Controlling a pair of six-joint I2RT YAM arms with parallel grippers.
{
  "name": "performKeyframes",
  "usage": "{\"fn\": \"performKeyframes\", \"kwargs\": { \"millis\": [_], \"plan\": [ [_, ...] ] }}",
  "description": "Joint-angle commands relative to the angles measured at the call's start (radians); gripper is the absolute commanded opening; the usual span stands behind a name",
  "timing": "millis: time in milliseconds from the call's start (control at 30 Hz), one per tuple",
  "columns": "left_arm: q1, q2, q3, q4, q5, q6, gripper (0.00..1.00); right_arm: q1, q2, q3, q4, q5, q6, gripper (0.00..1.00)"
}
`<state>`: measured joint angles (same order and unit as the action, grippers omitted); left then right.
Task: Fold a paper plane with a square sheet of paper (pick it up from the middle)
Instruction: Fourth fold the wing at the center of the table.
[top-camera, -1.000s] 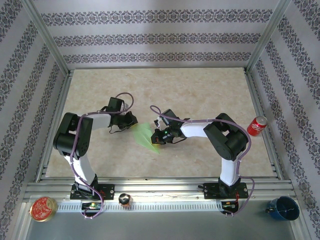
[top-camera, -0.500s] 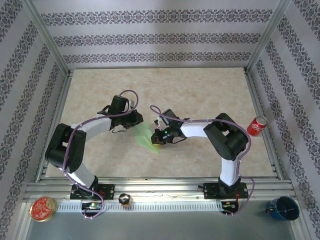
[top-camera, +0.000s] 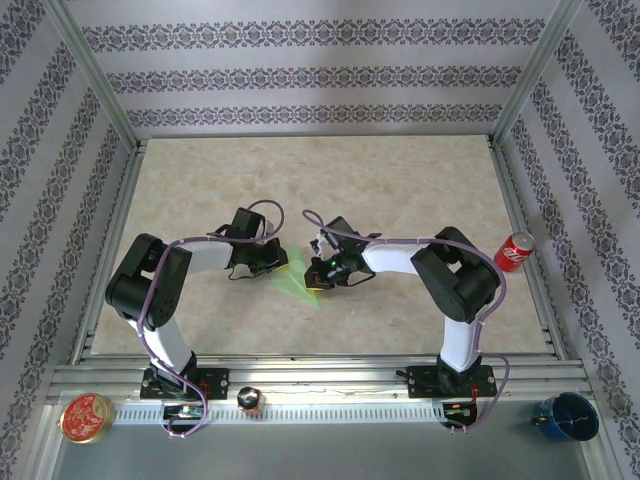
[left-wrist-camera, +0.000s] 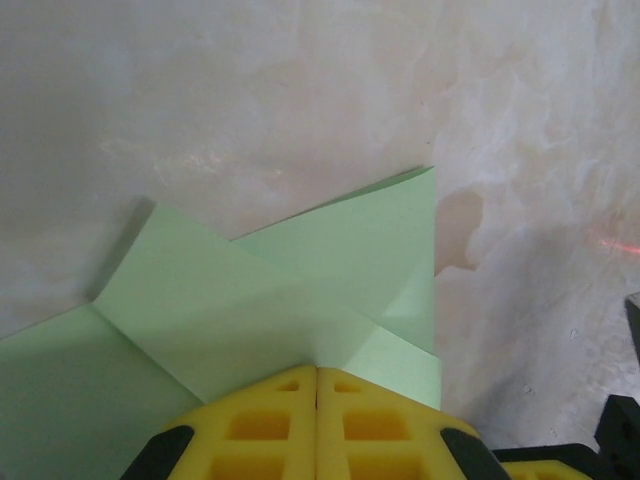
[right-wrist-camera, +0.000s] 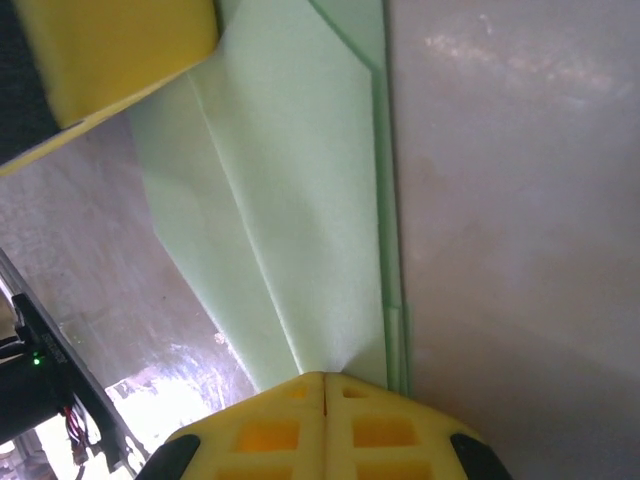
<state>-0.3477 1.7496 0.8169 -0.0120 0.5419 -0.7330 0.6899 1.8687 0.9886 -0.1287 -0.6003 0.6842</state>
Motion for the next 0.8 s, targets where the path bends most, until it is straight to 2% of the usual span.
{"fn": "performKeyframes", "kwargs": {
  "millis": [0,400,500,767],
  "plan": [
    [-0.005,0.015,-0.036,-0.012,-0.058,0.03,0.06,0.014,-0.034,0.056,-0.036,0.004,0.022,0.04],
    [-0.006,0.005,-0.04,-0.012,-0.058,0.034,0.06,0.055,0.153,0.186,-0.009,0.028,0.071,0.04],
    [-0.005,0.007,-0.042,-0.012,-0.06,0.031,0.06,0.048,0.148,0.138,-0.008,0.049,0.067,0.04],
    [0.0,0.017,-0.051,0.001,-0.058,0.022,0.03,0.049,0.025,0.005,0.027,-0.021,0.075,0.04]
  ]
}}
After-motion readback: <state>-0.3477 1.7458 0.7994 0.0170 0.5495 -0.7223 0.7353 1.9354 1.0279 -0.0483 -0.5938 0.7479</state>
